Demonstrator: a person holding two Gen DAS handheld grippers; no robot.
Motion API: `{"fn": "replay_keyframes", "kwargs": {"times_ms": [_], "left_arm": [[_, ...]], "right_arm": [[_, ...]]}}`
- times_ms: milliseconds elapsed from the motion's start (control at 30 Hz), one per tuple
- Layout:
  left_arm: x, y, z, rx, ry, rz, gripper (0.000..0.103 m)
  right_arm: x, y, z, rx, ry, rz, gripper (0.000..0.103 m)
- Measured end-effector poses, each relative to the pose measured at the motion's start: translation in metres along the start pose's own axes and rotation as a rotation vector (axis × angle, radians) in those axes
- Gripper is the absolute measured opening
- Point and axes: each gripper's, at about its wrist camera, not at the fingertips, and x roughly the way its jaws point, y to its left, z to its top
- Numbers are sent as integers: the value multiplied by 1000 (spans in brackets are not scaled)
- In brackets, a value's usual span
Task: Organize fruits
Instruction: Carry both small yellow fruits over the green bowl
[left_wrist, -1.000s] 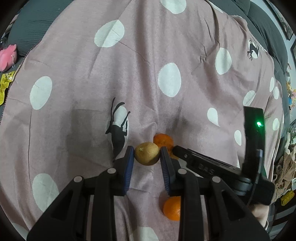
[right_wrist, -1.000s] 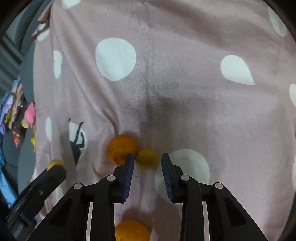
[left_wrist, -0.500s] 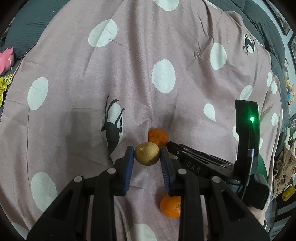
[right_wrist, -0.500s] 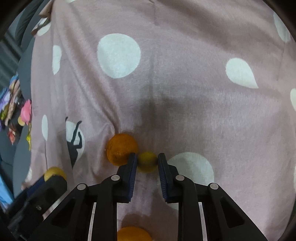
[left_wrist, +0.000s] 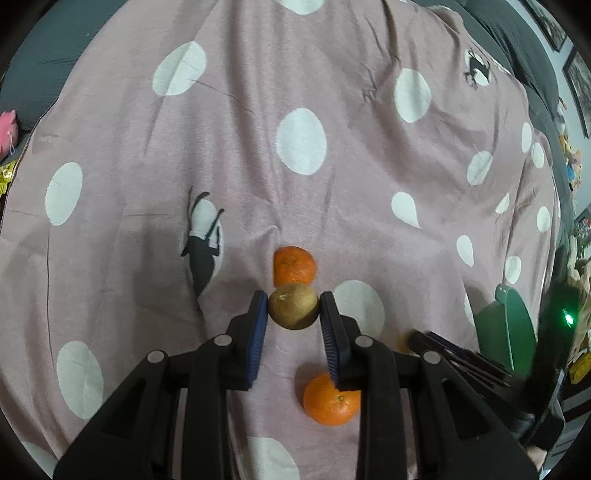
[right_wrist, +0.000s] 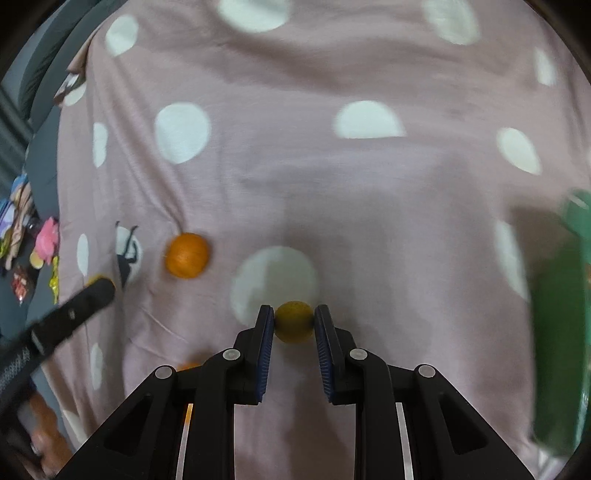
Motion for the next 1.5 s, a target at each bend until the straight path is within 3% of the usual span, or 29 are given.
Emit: {"fn": "replay_keyframes", "kwargs": {"times_ms": [100,267,567,800,967,1100,1500], "left_arm": [[0,-10,-4,27,2,-8,28],[-5,-27,-12,79,-10,-18,28],[-25,-75,-27,178,-58,-77,28],[-27,-143,-37,284,-77,-176,28],[-18,-192,-45,326,-58,-258,28],[-13,-228,-53,390,-60,-281,28],[16,-279,-67,462,6,-333,28]], "right_arm": [[-22,-16,-13,35,-62,-19,24],[-56,-35,-22,116,-161,29,24],[-116,-67,-25,170,-348,-82,24],[-153,-100,-33,247,-465,-147,24],[-173,-132,-44,327,-515,-212,24],[-184,-156,-51,390,-539,-230,24],[-186,-189,-64,494,-530,-292,24]]}}
